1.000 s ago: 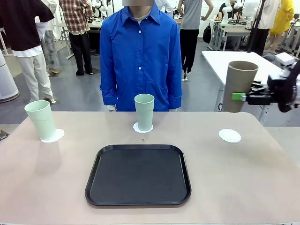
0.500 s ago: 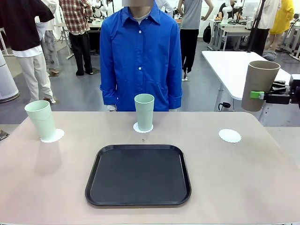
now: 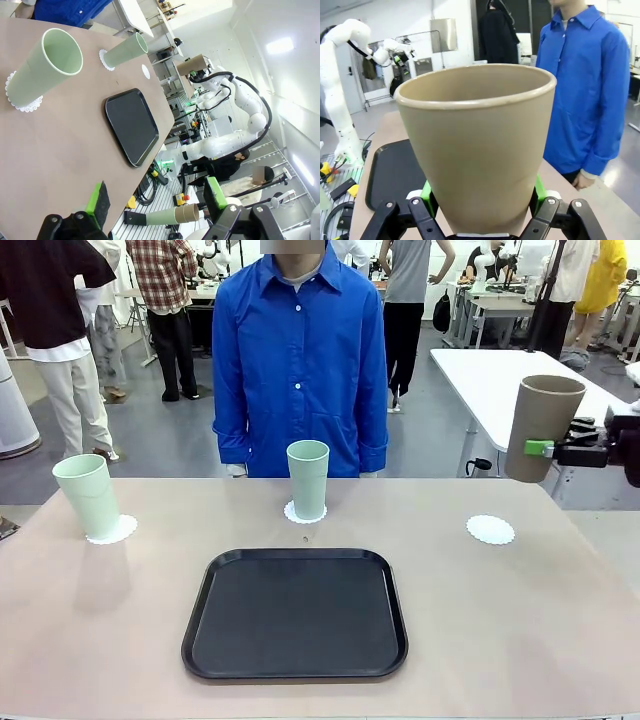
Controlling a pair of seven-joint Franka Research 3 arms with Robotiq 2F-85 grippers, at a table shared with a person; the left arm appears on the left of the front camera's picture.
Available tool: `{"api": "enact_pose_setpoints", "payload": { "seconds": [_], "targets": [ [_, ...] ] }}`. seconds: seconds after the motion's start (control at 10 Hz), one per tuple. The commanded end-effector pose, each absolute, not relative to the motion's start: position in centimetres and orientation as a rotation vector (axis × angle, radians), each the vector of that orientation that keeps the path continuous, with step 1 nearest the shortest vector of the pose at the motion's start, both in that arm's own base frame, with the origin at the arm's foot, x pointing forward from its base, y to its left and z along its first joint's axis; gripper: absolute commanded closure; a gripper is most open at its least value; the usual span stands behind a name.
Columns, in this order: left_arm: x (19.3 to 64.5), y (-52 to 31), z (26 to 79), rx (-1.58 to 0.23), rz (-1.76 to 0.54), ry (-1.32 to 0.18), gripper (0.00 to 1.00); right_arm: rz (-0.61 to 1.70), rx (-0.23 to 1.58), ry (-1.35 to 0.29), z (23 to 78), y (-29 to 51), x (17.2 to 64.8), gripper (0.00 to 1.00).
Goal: Place coasters on the table and set cups on them.
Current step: Take one Reusable plastic cup from the Flat Tray and place it on a coaster set by the human.
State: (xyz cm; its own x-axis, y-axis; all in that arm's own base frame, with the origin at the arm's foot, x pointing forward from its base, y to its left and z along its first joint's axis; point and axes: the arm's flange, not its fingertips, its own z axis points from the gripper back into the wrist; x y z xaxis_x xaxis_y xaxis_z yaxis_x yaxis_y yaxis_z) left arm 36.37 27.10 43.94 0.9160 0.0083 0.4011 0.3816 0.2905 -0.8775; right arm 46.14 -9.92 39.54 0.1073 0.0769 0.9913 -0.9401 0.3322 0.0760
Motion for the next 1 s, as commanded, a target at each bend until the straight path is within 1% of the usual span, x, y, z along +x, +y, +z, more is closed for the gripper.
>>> {"api": "enact_pose_setpoints", "payload": {
  "seconds": [0.0, 0.1, 0.2, 0.3, 0.7, 0.9],
  "targets": [
    [36.2, 27.4, 44.2, -1.266, -0.265, -0.362, 0.0, 0.92, 1.045, -1.255, 34.4, -12.2, 51.0, 0.17],
    [36.2, 27.4, 44.2, -1.266, -0.265, -0.362, 0.0, 0.882, 1.08, -1.273, 32.0, -13.4, 52.6, 0.17],
    [36.2, 27.4, 44.2, -1.266, -0.265, -0.362, 0.0, 0.871, 1.074, -1.283, 29.9, -14.3, 53.6, 0.17],
    [36.2, 27.4, 44.2, -1.266, -0.265, -0.362, 0.0, 0.866, 1.073, -1.267, 28.6, -14.7, 53.9, 0.17],
    [36.2, 27.4, 44.2, -1.266, -0.265, -0.362, 0.0, 0.861, 1.104, -1.174, 25.9, -14.0, 54.4, 0.17],
    [36.2, 27.4, 44.2, -1.266, -0.265, -0.362, 0.0, 0.89, 1.09, -1.148, 24.8, -13.3, 54.5, 0.17]
  ]
}}
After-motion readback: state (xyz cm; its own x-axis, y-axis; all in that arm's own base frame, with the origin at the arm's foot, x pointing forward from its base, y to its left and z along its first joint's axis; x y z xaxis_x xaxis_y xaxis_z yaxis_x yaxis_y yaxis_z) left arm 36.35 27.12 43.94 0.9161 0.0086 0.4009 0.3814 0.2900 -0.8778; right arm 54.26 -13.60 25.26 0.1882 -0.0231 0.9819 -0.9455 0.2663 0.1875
